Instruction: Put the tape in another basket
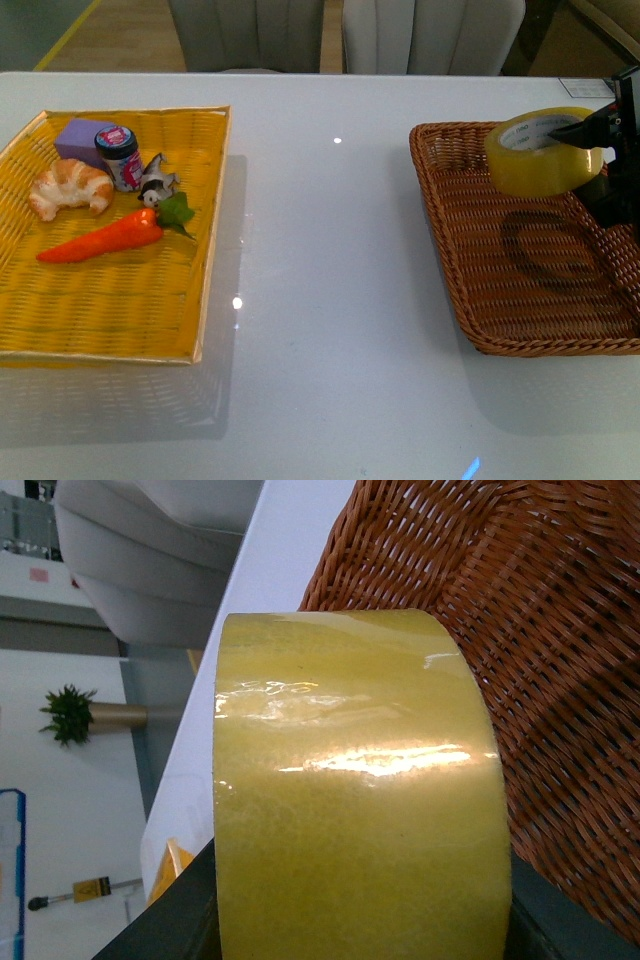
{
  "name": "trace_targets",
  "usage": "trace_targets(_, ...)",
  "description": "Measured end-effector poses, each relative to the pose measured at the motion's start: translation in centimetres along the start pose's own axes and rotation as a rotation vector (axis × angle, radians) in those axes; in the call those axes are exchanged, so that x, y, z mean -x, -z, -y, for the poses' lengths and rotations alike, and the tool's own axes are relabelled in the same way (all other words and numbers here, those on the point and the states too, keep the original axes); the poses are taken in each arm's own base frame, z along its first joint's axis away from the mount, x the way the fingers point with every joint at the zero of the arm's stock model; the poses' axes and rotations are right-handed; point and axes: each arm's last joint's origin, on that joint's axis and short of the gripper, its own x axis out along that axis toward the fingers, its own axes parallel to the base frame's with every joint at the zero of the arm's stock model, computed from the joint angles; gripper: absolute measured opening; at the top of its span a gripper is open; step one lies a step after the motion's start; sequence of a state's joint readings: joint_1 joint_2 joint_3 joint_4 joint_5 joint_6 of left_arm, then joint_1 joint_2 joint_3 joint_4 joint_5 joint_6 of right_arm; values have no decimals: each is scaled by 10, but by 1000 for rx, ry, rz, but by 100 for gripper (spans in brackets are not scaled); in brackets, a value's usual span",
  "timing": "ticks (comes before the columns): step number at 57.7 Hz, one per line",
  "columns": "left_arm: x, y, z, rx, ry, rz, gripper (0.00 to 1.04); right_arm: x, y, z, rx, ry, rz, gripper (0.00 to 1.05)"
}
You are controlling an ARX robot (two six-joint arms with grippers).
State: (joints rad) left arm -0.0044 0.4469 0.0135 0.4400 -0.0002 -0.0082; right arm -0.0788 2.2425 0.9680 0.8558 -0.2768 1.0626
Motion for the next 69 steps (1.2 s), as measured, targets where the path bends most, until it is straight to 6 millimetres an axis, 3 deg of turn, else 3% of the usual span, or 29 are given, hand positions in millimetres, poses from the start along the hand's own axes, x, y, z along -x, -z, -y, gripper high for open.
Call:
trace_targets(19, 10, -2, 0, 0, 0, 9, 2, -17, 20, 13, -67, 79, -25, 46)
trace_targets(35, 16, -1, 0, 0, 0, 8, 2, 3, 32, 31, -90, 120, -34, 90)
trace_targets(38, 17, -1, 0, 0, 0, 7, 2, 13, 32, 31, -96, 118, -26, 97)
trace_targets(51, 27, 3, 0, 0, 0, -16, 2, 55, 19, 6, -94, 10, 41, 96)
trace_targets(60, 28, 3, 0, 0, 0, -9, 2, 101, 16, -15, -74, -70, 80, 96)
trace_targets(69, 28, 3, 0, 0, 0, -8, 2, 162, 18, -30, -18, -119, 122, 96)
